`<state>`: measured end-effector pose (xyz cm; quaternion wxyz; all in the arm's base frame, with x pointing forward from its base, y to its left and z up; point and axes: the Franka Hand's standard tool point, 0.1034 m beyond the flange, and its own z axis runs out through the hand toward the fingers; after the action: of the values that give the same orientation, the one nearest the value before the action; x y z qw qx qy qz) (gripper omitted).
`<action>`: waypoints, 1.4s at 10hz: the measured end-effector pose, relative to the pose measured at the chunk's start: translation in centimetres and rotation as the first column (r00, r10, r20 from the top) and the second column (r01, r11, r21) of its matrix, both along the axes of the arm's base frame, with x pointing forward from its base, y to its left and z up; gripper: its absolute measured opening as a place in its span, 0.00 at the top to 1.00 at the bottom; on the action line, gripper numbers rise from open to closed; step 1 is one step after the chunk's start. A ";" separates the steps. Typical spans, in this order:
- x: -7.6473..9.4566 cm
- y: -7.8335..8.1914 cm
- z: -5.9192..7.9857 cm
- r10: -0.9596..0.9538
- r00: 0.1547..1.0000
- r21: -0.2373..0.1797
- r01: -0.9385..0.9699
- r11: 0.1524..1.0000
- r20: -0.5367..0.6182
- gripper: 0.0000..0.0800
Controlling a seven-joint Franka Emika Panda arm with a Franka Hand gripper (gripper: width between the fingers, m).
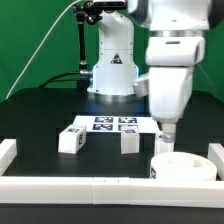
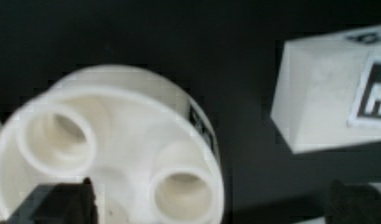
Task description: Assemble stool
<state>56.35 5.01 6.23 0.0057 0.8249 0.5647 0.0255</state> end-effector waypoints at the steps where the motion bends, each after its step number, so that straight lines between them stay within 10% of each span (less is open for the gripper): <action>1: -0.1 0.2 -0.2 -0.013 1.000 0.002 0.013 1.000 -0.003 0.19; 5: 0.2 -0.9 -0.2 -0.265 0.964 0.019 0.265 0.964 -0.002 0.19; 14: 0.0 -0.9 -0.2 -0.896 0.435 0.049 0.900 0.432 -0.085 0.19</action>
Offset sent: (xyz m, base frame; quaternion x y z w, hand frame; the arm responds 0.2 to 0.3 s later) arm 0.0000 0.0000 0.0000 0.0000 0.0000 0.0650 0.9979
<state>56.34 4.15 6.01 -0.0304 0.9985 0.0387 0.0242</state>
